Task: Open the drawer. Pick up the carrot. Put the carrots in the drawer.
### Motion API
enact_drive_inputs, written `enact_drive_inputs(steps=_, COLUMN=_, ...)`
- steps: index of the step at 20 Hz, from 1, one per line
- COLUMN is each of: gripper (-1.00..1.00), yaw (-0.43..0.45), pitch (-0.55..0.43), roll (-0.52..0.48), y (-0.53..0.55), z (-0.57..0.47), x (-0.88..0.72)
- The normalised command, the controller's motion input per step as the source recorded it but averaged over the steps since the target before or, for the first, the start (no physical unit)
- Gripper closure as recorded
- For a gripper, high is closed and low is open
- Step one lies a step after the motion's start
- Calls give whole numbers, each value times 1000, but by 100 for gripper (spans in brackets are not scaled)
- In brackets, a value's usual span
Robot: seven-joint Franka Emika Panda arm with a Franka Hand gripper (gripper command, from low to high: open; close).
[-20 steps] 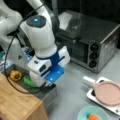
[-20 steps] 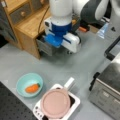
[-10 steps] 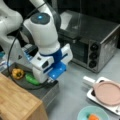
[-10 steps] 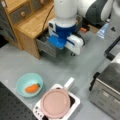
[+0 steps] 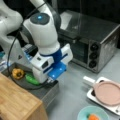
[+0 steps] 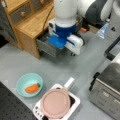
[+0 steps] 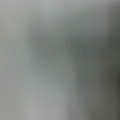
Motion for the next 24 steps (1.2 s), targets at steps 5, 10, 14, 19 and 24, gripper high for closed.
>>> enact_drive_inputs(steps=5, gripper=-100, yaw=50, pitch=-115, roll=87, y=-104, z=-63, x=-119)
enact_drive_inputs(steps=10, gripper=-100, yaw=67, pitch=-118, roll=60, y=-227, z=-37, x=-99)
enact_drive_inputs(steps=14, gripper=-100, yaw=29, pitch=-118, roll=36, y=-101, z=-23, x=-116)
enact_drive_inputs(steps=19, gripper=-100, yaw=-13, pitch=-82, roll=13, y=67, z=32, x=-147)
enact_drive_inputs(steps=24, gripper=-100, yaw=-66, pitch=13, roll=-19, y=179, z=183, x=-195)
